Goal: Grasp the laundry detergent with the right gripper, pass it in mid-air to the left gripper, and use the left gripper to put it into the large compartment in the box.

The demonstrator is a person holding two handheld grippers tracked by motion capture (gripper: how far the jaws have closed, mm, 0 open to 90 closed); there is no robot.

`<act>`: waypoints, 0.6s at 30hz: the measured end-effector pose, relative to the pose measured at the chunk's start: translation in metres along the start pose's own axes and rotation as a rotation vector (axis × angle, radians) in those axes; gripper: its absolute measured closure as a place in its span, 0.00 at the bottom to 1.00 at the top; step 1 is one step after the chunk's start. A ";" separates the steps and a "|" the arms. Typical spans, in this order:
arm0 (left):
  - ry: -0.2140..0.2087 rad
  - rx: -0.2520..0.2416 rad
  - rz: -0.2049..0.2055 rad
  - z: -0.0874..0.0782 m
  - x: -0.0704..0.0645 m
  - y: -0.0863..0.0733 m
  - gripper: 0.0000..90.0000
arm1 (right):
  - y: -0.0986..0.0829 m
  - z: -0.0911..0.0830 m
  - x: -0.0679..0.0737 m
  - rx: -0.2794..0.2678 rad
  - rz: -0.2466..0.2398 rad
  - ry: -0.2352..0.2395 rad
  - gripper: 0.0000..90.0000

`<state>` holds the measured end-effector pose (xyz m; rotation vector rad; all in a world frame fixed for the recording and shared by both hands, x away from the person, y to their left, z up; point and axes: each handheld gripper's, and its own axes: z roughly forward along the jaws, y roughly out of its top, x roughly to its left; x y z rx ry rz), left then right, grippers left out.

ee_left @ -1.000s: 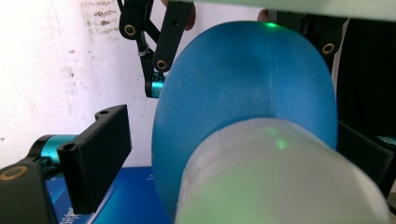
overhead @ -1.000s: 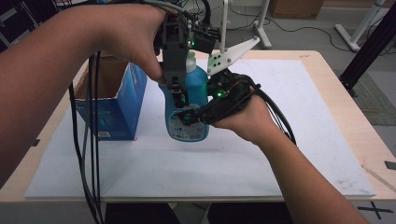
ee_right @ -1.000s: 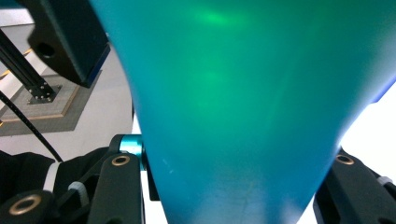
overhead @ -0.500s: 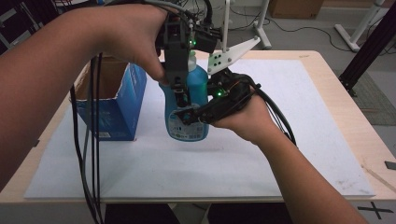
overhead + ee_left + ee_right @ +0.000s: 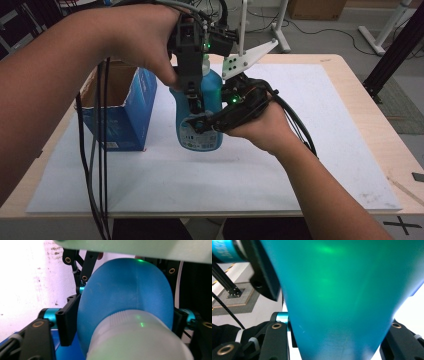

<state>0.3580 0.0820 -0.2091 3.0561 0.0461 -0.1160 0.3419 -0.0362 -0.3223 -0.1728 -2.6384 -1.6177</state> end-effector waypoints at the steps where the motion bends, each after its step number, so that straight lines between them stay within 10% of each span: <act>1: -0.001 0.003 -0.005 0.000 0.000 0.000 0.33 | 0.000 0.000 0.000 0.000 0.001 0.000 0.53; 18: -0.001 0.008 0.002 0.001 0.002 0.000 0.42 | 0.000 0.003 -0.001 0.000 0.006 0.008 0.53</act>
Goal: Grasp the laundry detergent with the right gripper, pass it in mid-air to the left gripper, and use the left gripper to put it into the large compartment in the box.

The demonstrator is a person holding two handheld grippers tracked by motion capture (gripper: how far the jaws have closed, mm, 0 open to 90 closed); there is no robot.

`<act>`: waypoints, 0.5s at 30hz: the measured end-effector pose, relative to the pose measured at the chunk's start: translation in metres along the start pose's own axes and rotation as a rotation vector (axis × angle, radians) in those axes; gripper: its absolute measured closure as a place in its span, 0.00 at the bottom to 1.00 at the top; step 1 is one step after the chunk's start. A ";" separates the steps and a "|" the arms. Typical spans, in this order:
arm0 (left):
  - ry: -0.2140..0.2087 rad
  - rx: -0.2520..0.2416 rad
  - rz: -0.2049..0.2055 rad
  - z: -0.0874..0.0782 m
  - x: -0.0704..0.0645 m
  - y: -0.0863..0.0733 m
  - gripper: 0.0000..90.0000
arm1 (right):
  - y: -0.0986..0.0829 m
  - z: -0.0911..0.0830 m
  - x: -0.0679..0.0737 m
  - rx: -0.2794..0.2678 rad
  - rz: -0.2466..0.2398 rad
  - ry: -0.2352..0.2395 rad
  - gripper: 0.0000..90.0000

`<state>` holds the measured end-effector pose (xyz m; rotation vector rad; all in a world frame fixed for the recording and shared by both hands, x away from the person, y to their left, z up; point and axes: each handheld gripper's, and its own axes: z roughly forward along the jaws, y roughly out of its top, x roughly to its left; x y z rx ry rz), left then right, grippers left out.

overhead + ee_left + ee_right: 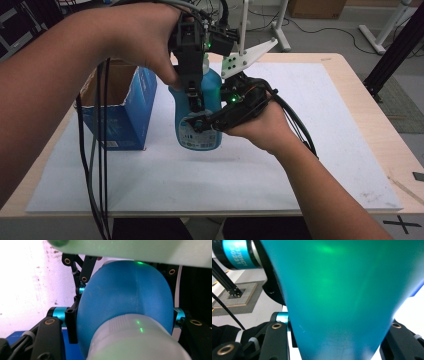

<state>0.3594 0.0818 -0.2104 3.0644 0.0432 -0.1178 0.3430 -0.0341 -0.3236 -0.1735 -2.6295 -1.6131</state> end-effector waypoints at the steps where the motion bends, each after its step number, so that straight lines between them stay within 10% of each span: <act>1: 0.000 0.001 0.000 0.000 0.000 0.000 0.42 | 0.000 0.000 0.000 -0.001 -0.002 0.000 0.53; 15: 0.014 0.001 0.015 -0.005 -0.005 0.002 0.43 | 0.001 -0.004 0.001 -0.025 -0.004 0.013 0.51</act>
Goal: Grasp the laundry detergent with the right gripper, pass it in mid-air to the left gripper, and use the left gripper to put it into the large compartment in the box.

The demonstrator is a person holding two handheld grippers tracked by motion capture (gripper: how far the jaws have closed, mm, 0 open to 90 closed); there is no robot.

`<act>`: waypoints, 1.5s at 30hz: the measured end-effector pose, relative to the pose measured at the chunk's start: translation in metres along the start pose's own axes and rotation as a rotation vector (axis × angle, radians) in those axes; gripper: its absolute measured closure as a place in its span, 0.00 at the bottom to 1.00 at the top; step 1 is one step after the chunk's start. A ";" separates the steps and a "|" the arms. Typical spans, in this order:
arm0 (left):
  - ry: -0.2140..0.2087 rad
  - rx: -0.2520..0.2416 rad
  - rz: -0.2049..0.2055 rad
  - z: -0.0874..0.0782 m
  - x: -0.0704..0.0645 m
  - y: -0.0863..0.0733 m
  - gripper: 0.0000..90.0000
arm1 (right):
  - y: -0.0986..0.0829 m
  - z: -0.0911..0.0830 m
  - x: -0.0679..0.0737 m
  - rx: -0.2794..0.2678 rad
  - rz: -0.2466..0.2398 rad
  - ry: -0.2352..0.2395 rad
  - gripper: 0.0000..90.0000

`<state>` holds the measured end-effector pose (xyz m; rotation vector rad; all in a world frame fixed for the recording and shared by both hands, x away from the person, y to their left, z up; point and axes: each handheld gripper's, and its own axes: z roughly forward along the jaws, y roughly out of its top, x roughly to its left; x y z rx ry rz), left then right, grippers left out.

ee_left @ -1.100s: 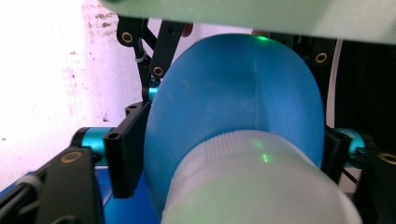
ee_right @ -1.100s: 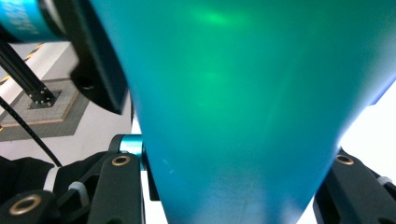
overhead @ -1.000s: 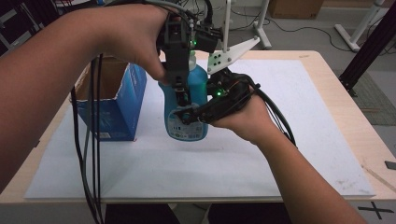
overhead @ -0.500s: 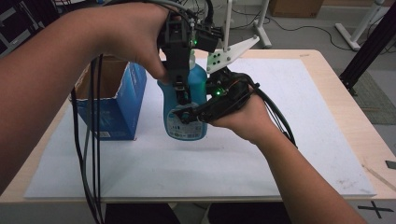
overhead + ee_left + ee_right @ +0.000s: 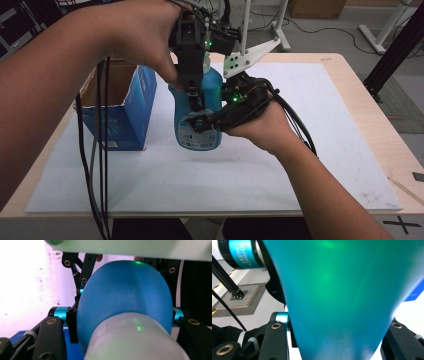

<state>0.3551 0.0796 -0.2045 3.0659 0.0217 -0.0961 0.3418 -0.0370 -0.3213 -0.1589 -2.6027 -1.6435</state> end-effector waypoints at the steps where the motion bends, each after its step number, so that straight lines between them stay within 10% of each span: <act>1: -0.001 -0.004 0.001 -0.001 0.000 0.000 0.43 | 0.000 -0.001 0.000 -0.003 -0.004 -0.001 0.51; 10: 0.000 0.011 -0.006 -0.001 0.000 -0.002 0.43 | -0.003 -0.014 0.002 -0.001 -0.003 -0.004 0.25; 29: 0.004 0.011 -0.040 -0.013 0.000 -0.004 0.43 | 0.000 -0.054 0.002 0.049 -0.006 -0.069 0.05; 45: -0.001 -0.020 -0.157 -0.045 0.000 -0.019 0.43 | 0.016 -0.083 -0.002 0.280 -0.066 -0.089 0.01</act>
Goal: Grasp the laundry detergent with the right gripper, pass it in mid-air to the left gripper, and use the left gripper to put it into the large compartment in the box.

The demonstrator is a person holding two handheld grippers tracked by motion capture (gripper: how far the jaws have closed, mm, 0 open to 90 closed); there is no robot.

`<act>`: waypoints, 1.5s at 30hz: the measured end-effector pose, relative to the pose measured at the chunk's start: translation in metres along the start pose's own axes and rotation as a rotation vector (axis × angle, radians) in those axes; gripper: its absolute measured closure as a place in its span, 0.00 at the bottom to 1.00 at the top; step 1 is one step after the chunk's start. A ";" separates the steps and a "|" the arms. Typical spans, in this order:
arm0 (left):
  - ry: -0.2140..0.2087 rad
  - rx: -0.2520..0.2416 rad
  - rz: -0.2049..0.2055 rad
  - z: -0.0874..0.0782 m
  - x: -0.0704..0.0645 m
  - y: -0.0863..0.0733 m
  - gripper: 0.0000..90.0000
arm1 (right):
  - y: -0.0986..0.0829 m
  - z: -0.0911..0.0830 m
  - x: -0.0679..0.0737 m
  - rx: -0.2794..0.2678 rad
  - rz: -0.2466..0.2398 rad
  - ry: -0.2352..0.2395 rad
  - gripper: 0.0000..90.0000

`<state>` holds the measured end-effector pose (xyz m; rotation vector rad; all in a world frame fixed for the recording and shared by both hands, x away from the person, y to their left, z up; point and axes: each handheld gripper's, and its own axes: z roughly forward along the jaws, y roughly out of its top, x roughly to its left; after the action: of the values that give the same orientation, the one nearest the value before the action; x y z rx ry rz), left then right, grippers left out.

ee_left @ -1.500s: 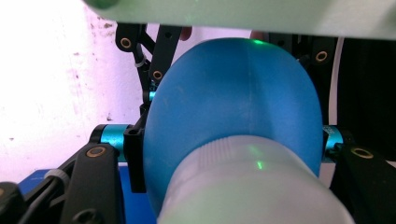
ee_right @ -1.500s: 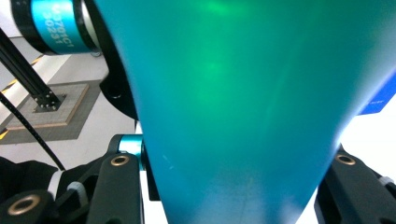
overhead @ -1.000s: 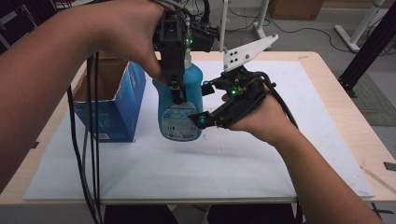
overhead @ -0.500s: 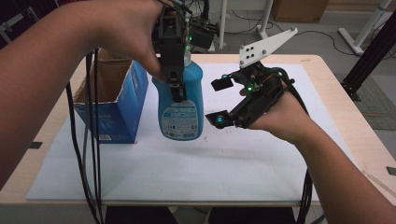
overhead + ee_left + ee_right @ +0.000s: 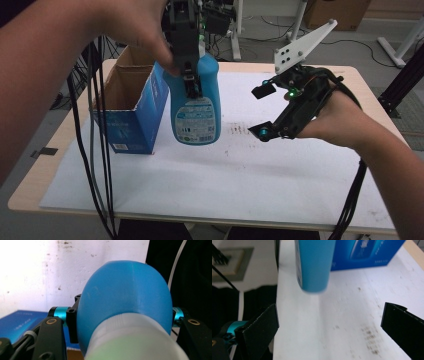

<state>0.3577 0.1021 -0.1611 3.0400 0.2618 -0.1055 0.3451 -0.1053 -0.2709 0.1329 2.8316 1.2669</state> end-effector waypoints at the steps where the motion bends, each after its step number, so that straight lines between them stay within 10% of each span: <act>1: -0.001 -0.006 -0.020 -0.004 0.000 -0.002 0.43 | 0.001 -0.002 0.000 0.019 -0.002 -0.004 0.01; 6: 0.000 -0.021 -0.125 -0.019 0.004 -0.012 0.43 | 0.007 -0.013 -0.002 0.103 -0.024 -0.019 0.01; 7: -0.003 -0.030 -0.219 -0.027 0.008 -0.018 0.43 | 0.008 -0.015 -0.003 0.122 -0.030 -0.023 0.01; 12: -0.009 -0.043 -0.408 -0.040 0.018 -0.034 0.43 | 0.014 -0.026 -0.004 0.207 -0.063 -0.026 0.01; 30: 0.091 -0.054 -1.037 -0.066 0.056 -0.099 0.43 | 0.011 -0.027 -0.006 0.240 -0.066 -0.029 0.01; 45: 0.173 -0.021 -1.235 -0.062 0.079 -0.130 0.43 | 0.010 -0.027 -0.009 0.244 -0.055 -0.029 0.01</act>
<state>0.4168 0.2486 -0.1166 2.3608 2.0132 0.0861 0.3528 -0.1195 -0.2461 0.0784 2.9310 0.8985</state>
